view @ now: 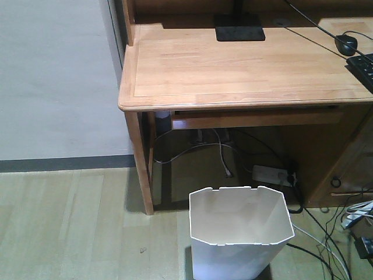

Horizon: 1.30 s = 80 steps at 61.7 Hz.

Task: Move trash bin to bedside with robot

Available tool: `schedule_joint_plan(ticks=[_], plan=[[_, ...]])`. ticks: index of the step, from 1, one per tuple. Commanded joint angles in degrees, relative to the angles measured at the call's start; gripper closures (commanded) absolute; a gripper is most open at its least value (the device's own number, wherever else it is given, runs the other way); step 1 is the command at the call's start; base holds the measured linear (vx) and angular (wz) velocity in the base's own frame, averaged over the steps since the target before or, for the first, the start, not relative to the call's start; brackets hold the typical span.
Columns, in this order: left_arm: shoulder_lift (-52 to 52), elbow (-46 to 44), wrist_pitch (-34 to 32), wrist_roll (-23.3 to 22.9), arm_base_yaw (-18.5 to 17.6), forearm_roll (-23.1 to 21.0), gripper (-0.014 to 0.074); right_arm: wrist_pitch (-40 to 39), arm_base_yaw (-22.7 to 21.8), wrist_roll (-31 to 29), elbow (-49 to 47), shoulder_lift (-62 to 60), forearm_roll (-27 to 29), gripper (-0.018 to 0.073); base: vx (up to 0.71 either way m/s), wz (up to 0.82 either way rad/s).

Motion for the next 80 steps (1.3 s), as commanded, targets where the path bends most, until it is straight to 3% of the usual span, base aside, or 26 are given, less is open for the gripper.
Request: schedule_joint_plan(ticks=[1, 27, 43, 70, 80], plan=[[-0.84, 1.08, -3.78, 0.0, 0.01, -0.24, 0.0603, -4.04, -0.08, -0.18, 0.39, 0.67, -0.75, 0.0568, 0.0, 0.0], [-0.84, 1.08, -3.78, 0.0, 0.01, -0.24, 0.0603, -4.04, -0.08, -0.18, 0.39, 0.67, -0.75, 0.0568, 0.0, 0.0], [-0.84, 1.08, -3.78, 0.0, 0.01, -0.24, 0.0603, -14.95, -0.06, -1.67, -1.11, 0.73, -1.01, 0.0568, 0.0, 0.0], [-0.84, 1.08, -3.78, 0.0, 0.01, -0.24, 0.0603, 2.72, -0.06, 0.18, -22.57, 15.47, -0.33, 0.0568, 0.0, 0.0], [-0.84, 1.08, -3.78, 0.0, 0.01, -0.24, 0.0603, 1.37, -0.06, 0.26, -23.7, 17.55, -0.33, 0.0568, 0.0, 0.0]])
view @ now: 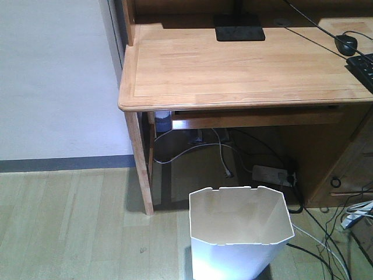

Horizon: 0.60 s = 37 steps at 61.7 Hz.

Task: Move trash bin to bedside with robot

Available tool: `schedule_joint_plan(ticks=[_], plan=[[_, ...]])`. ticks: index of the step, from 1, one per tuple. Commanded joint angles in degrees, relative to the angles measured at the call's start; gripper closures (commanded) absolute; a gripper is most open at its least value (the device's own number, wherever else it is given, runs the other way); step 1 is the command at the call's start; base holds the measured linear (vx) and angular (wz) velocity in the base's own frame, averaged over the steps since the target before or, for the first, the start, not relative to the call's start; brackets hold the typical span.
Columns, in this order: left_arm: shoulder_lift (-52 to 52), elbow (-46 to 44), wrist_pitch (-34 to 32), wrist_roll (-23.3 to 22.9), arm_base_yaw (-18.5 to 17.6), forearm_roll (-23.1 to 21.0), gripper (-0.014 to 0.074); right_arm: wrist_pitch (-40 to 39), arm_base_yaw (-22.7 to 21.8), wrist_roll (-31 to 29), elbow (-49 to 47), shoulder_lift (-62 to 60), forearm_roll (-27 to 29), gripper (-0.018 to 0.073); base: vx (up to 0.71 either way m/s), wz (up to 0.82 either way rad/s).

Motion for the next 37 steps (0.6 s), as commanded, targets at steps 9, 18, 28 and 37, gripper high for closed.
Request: schedule_joint_plan(ticks=[9, 18, 28, 37], plan=[[-0.84, 1.08, -3.78, 0.0, 0.01, -0.24, 0.0603, -3.84, -0.06, 0.1, -2.05, 1.62, -0.13, 0.0564, 0.0, 0.0], [-0.84, 1.08, -3.78, 0.0, 0.01, -0.24, 0.0603, -3.02, -0.06, 0.01, -2.05, 1.62, -0.55, 0.0515, 0.0, 0.0], [-0.84, 1.08, -3.78, 0.0, 0.01, -0.24, 0.0603, -2.78, -0.06, -0.4, -2.05, 1.62, -0.8, 0.0356, 0.0, 0.0], [-0.84, 1.08, -3.78, 0.0, 0.01, -0.24, 0.0603, -2.52, -0.06, -0.35, -2.05, 1.62, -0.8, 0.0147, 0.0, 0.0]])
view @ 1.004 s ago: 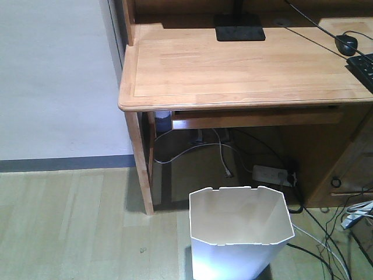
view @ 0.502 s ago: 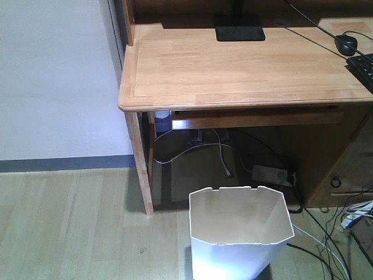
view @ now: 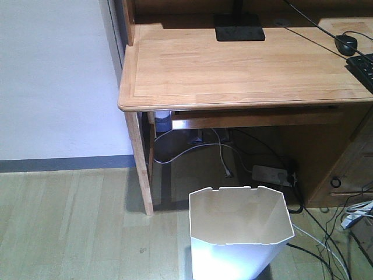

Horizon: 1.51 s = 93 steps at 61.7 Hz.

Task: Move trash bin to bedside with robot

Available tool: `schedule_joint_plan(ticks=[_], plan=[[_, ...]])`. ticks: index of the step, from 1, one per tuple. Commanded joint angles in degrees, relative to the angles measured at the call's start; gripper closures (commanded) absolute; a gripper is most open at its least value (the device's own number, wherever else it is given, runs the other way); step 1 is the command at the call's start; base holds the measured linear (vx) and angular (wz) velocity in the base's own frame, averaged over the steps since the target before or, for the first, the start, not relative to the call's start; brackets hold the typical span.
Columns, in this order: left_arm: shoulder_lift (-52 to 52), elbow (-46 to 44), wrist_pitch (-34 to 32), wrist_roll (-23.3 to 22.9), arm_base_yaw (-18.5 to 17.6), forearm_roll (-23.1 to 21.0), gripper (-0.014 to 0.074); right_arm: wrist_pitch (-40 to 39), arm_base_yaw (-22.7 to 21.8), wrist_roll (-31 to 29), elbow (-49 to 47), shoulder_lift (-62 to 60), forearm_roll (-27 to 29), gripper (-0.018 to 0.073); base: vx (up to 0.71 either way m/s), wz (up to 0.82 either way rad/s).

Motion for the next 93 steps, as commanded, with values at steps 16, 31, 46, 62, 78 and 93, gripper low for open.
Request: schedule_joint_plan(ticks=[16, 31, 46, 62, 78, 93], plan=[[-0.84, 1.08, -3.78, 0.0, 0.01, -0.24, 0.0603, -4.11, -0.06, -0.1, -1.91, 0.9, -0.59, -0.0041, 0.0, 0.0], [-0.84, 1.08, -3.78, 0.0, 0.01, -0.24, 0.0603, -0.84, -0.06, 1.07, -4.61, 4.18, -0.25, -0.0014, 0.0, 0.0], [-0.84, 1.08, -3.78, 0.0, 0.01, -0.24, 0.0603, 7.73, -0.06, 1.07, -12.91, 16.87, 2.5, 0.0011, 0.0, 0.0], [-0.84, 1.08, -3.78, 0.0, 0.01, -0.24, 0.0603, 20.4, -0.06, -0.94, -22.57, 34.61, 4.42, 0.0013, 0.0, 0.0], [-0.84, 1.08, -3.78, 0.0, 0.01, -0.24, 0.0603, 25.53, -3.23, -2.71, -26.35, 53.43, 4.6, 0.0013, 0.0, 0.0], [-0.84, 1.08, -3.78, 0.0, 0.01, -0.24, 0.0603, 22.38, -9.0, -14.93, -26.35, 65.7, 15.12, 0.0013, 0.0, 0.0]])
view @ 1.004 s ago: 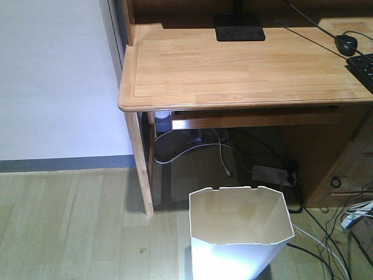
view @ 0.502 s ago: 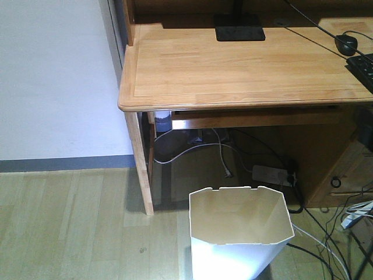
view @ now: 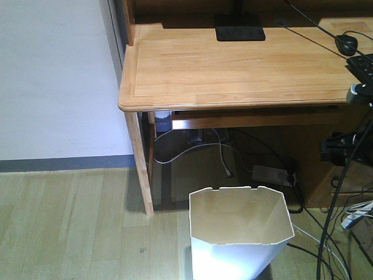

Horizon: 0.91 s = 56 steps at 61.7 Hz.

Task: Move trash bin to bedside with robot
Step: 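Lower the right gripper down to the rim of the white trash bin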

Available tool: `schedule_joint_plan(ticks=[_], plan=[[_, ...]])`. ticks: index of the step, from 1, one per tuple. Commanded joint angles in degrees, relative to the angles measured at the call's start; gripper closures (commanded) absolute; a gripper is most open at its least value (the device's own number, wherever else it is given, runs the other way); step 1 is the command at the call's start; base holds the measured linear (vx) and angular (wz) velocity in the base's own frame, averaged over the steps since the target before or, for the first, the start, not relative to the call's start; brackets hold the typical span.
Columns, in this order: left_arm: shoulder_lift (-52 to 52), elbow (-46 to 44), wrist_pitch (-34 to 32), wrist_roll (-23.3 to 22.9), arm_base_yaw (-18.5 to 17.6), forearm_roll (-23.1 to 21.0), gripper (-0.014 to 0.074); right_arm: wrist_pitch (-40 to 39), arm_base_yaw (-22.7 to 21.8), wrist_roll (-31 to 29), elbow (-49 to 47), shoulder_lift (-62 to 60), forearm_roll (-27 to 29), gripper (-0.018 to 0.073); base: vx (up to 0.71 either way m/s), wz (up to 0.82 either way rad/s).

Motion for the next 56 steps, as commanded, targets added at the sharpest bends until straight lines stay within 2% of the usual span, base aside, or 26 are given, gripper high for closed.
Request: schedule_joint_plan(ticks=[1, 6, 12, 33, 56], plan=[[-0.84, 1.08, -3.78, 0.0, 0.01, -0.24, 0.0603, -4.07, -1.79, -7.65, -1.95, 3.7, 6.41, 0.0013, 0.0, 0.0], [-0.84, 1.08, -3.78, 0.0, 0.01, -0.24, 0.0603, -5.1, -2.04, -12.98, -2.2, 8.44, 9.45, 0.0013, 0.0, 0.0], [-0.84, 1.08, -3.78, 0.0, 0.01, -0.24, 0.0603, -6.31, -2.04, -15.95, -3.43, 14.43, 10.61, 0.0013, 0.0, 0.0], [-0.84, 1.08, -3.78, 0.0, 0.01, -0.24, 0.0603, -15.17, -2.04, -18.33, -10.9, 35.37, 10.51, 0.0012, 0.0, 0.0], [-0.84, 1.08, -3.78, 0.0, 0.01, -0.24, 0.0603, -15.92, -2.04, -19.98, -25.29, 59.78, 10.58, 0.0012, 0.0, 0.0]])
